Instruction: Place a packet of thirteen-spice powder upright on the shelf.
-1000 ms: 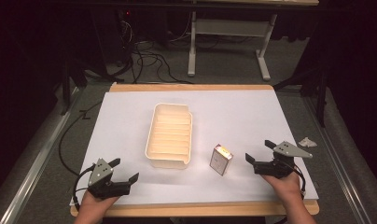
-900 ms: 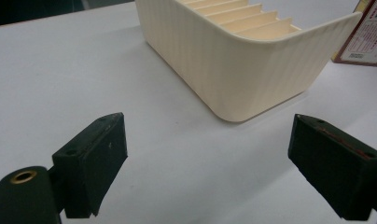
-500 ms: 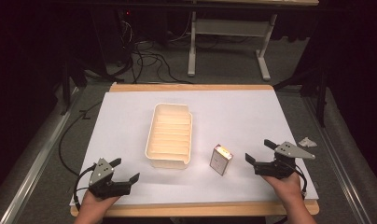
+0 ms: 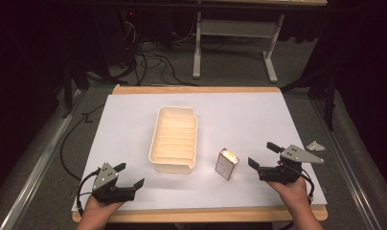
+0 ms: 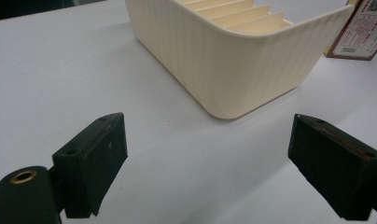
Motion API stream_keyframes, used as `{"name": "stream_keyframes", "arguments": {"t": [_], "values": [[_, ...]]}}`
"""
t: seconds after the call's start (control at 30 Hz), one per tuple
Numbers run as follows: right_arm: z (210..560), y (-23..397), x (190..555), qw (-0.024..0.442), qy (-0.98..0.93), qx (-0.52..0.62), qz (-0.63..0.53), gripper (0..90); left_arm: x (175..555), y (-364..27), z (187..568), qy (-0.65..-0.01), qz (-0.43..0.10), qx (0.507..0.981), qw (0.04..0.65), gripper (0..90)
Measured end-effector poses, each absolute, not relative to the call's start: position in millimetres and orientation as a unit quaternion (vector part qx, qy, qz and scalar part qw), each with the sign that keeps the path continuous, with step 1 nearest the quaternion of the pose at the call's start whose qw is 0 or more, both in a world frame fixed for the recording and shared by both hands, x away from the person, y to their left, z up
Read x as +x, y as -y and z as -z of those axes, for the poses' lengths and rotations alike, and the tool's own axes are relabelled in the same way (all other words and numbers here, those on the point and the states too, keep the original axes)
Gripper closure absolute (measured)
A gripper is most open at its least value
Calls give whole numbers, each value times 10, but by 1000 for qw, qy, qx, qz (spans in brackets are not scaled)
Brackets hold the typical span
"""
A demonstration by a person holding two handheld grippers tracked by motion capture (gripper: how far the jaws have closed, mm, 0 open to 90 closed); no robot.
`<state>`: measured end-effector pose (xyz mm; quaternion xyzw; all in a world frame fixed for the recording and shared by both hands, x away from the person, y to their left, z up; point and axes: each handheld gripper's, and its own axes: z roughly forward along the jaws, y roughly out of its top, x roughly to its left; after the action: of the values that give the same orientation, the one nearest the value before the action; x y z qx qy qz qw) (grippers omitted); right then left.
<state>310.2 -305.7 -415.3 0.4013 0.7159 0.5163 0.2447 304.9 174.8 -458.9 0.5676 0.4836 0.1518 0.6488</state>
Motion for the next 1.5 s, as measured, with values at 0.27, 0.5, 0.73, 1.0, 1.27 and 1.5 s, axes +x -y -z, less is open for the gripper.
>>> {"name": "stream_keyframes", "arguments": {"t": [0.27,0.5,0.73,1.0,1.27,1.5], "values": [[4072,2964,3061,242,-719,386,-525,58,3048,-1741,4593,-483,-150,569,648,124],[3968,2839,3010,239,-723,361,-538,62,3049,-1741,4599,-482,-150,572,647,124],[3926,2730,2980,230,-727,344,-547,70,3047,-1738,4599,-482,-150,572,646,124],[3937,2602,2983,217,-732,340,-549,71,3046,-1738,4596,-482,-151,571,647,124],[4011,2491,3024,207,-740,340,-542,84,3045,-1738,4594,-482,-150,571,648,124],[4111,2442,3070,203,-746,345,-532,144,3043,-1741,4590,-481,-150,571,648,124]]}}
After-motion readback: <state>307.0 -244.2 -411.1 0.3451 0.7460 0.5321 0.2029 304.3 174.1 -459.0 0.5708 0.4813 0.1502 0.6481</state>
